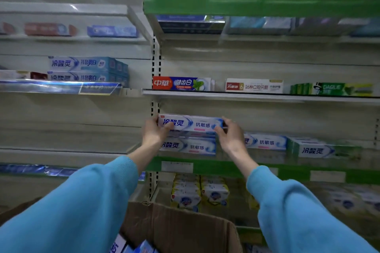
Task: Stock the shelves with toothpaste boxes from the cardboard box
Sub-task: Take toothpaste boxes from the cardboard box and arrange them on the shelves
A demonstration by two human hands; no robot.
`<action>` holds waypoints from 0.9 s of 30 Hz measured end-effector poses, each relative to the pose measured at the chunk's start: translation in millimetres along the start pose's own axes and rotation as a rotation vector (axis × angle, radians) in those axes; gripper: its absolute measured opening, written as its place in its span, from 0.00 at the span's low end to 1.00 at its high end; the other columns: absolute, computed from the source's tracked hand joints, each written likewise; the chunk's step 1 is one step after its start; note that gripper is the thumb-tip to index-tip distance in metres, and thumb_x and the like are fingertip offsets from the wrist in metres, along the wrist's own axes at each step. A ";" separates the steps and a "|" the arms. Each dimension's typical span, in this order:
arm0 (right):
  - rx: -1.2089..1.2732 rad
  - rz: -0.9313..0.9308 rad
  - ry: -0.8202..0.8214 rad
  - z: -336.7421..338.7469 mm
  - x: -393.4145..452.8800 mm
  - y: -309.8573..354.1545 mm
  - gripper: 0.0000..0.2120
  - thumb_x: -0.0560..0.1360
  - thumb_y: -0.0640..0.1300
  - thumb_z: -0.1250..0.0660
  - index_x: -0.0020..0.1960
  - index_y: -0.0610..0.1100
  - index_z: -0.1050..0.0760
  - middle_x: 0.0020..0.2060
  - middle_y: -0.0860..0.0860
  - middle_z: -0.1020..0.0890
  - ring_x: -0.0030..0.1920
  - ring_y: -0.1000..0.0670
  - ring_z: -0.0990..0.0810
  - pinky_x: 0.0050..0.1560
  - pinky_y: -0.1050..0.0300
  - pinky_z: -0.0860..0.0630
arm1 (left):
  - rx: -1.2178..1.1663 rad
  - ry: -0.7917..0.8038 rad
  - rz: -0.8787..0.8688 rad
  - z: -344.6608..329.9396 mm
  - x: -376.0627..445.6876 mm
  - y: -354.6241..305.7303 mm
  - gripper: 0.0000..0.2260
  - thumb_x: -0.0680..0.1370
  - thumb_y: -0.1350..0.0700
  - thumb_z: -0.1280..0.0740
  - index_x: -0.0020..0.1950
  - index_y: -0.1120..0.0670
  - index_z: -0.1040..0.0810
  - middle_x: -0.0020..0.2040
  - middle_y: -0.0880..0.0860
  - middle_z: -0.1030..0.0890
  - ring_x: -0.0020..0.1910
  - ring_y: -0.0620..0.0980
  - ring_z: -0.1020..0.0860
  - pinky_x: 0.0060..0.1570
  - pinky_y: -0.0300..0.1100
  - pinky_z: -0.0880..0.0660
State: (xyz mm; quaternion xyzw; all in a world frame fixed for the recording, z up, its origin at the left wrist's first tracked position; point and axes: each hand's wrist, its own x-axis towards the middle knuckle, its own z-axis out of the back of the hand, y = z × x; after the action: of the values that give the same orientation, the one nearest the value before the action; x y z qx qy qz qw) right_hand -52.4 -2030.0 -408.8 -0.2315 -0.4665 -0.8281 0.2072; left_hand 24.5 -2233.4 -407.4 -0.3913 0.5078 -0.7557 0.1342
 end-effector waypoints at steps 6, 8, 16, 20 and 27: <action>-0.048 0.020 0.024 -17.5 3.3 -16.9 0.22 0.81 0.46 0.35 0.73 0.42 0.30 0.64 0.44 0.24 0.65 0.44 0.25 0.68 0.50 0.31 | 0.059 -0.027 0.016 -7.9 12.3 25.7 0.08 0.77 0.51 0.27 0.52 0.49 0.23 0.49 0.51 0.16 0.46 0.54 0.16 0.49 0.56 0.17; -0.055 0.031 0.040 -19.5 5.1 -18.5 0.21 0.81 0.47 0.35 0.72 0.43 0.28 0.63 0.45 0.23 0.63 0.44 0.24 0.67 0.49 0.28 | 0.076 -0.034 0.028 -6.1 10.8 23.7 0.09 0.78 0.53 0.28 0.57 0.51 0.23 0.52 0.50 0.17 0.48 0.53 0.18 0.52 0.51 0.19; -0.033 0.017 0.051 -22.5 11.6 -27.5 0.12 0.77 0.46 0.30 0.59 0.42 0.20 0.53 0.47 0.16 0.53 0.46 0.19 0.53 0.57 0.26 | 0.145 0.035 0.082 -8.9 21.7 32.4 0.04 0.82 0.58 0.33 0.54 0.55 0.28 0.46 0.52 0.22 0.41 0.48 0.22 0.39 0.42 0.24; -0.008 0.009 0.053 -21.7 13.2 -28.3 0.13 0.76 0.45 0.28 0.58 0.41 0.20 0.53 0.47 0.16 0.54 0.46 0.18 0.54 0.57 0.25 | 0.154 0.039 0.095 -8.5 20.9 32.6 0.07 0.82 0.58 0.34 0.58 0.57 0.26 0.50 0.55 0.19 0.47 0.52 0.19 0.47 0.48 0.20; -0.031 -0.001 0.088 -11.6 1.4 -17.5 0.30 0.74 0.53 0.27 0.70 0.43 0.32 0.62 0.47 0.21 0.62 0.45 0.22 0.57 0.55 0.28 | 0.216 0.063 0.080 -0.7 -5.4 12.9 0.05 0.82 0.56 0.33 0.54 0.53 0.29 0.52 0.54 0.20 0.50 0.54 0.20 0.51 0.48 0.22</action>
State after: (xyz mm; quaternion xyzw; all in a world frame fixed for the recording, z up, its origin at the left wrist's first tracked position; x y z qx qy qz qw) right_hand -65.5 -2031.9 -425.2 -0.1979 -0.4440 -0.8448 0.2236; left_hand 25.0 -2235.6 -421.3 -0.3300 0.4425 -0.8120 0.1896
